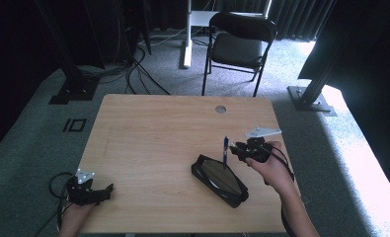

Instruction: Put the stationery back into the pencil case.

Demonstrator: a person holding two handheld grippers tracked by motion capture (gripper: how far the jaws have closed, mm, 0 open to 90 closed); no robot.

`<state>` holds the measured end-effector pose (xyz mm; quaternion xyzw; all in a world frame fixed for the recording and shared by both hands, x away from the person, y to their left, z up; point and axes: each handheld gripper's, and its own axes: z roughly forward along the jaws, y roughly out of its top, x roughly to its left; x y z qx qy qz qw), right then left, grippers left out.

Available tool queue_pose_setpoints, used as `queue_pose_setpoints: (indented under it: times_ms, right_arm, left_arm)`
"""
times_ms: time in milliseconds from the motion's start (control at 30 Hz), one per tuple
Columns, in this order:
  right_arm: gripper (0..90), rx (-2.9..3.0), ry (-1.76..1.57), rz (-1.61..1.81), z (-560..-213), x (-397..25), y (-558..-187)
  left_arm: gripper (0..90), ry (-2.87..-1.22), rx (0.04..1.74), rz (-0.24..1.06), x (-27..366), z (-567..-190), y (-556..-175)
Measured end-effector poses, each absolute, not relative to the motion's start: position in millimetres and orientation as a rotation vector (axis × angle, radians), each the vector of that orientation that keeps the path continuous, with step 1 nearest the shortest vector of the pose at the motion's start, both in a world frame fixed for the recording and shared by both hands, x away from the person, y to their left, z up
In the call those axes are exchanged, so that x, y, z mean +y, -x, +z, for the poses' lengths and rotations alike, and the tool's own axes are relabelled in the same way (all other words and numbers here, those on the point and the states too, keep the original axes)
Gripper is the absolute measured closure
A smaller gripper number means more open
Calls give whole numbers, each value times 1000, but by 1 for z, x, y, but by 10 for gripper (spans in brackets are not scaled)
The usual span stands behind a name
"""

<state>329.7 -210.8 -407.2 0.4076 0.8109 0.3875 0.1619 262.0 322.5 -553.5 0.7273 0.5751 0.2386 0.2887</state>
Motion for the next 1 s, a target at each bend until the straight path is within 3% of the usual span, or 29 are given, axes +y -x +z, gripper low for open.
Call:
queue_pose_setpoints:
  times_ms: [367, 1000]
  right_arm:
    - [682, 2389, -1076, 1127, -404, -195, -317]
    - [682, 2516, -1058, 1078, -432, -177, -315]
  left_arm:
    - [5, -1940, 1537, 637, 322, -554, -262]
    - [5, -1940, 1537, 637, 322, -553, -262]
